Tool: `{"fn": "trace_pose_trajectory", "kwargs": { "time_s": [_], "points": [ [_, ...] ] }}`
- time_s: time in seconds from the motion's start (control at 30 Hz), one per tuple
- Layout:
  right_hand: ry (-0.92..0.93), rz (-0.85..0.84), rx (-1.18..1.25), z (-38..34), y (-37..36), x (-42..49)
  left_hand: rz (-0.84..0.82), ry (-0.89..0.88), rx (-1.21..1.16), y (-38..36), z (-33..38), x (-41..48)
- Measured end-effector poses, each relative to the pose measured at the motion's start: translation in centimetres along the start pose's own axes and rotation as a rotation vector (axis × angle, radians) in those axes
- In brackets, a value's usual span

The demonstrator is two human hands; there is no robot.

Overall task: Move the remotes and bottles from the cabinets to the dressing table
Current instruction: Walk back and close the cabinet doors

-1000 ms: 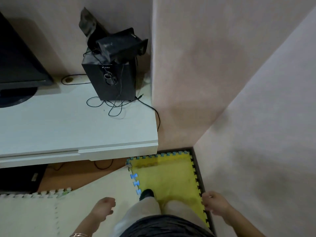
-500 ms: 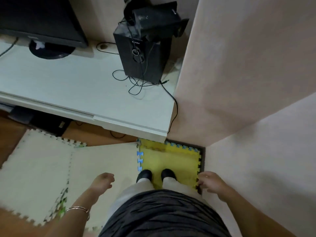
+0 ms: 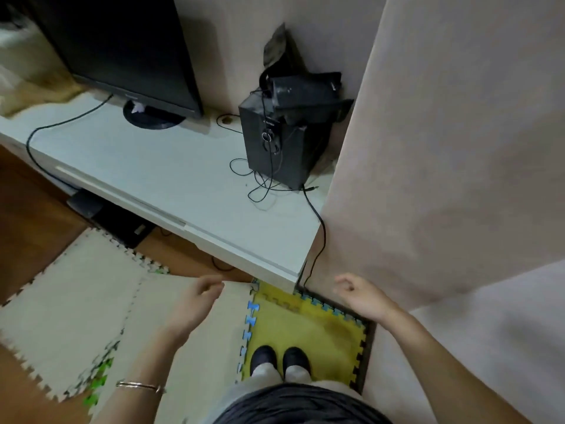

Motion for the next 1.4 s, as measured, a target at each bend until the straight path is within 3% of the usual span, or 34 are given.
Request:
{"fn": "trace_pose_trajectory", "kwargs": {
  "time_s": [0.2,0.33,0.6,0.73,0.9,1.03,1.13,1.23,1.3,1.4],
  "points": [
    [0.594,0.208,0.009,-15.6,10.2,-7.0,0.040,-0.736,-0.109,4.5,20.8,-5.0],
    [0.922,0.573,0.132,-23.7,18.7,-14.1,0.059,-1.162,-0.253,7.8,31.1,-10.2],
    [1.385,1.345,0.333,-33.6,30.5,-27.4,0.142,-1.701,-0.401,11.6,46.7,-19.0],
    [1.459,1.555,0.298,-36.6,33.9,-31.4,0.043,-1.788,-0.552,11.7,52.6,-22.4],
    [1.436,1.614,0.194,-40.9,38.2,-34.6,0.102,-1.791,-0.603,12.7,59.1,-25.5],
    [1.504,1.660,-0.001,-43.4,39.5,-36.7,-0.035,-1.840,-0.648,13.2,62.0,-28.4],
    [1.516,1.657,-0.134,-44.4,39.7,-37.1,-0.118,-1.999,-0.748,14.2,62.1,-30.2],
    [1.443,1.595,-0.157,-45.1,39.6,-36.8,-0.079,-2.103,-0.701,14.9,61.7,-30.4],
    [1.418,1.569,-0.185,-46.0,39.5,-36.5,-0.071,-2.060,-0.745,16.0,61.8,-29.4],
    [1.350,1.565,-0.308,-48.1,39.2,-35.6,0.107,-1.945,-0.788,18.5,62.7,-26.5]
  ]
}}
Point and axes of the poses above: each hand's wrist, its own x-axis towards the middle knuckle, its own y-axis out of the back of the hand, z = x × y, the point moved 4 cm from there along x, towards the middle knuckle, and after that the axes turned 9 degrees about -x, right-handed, at the moved point
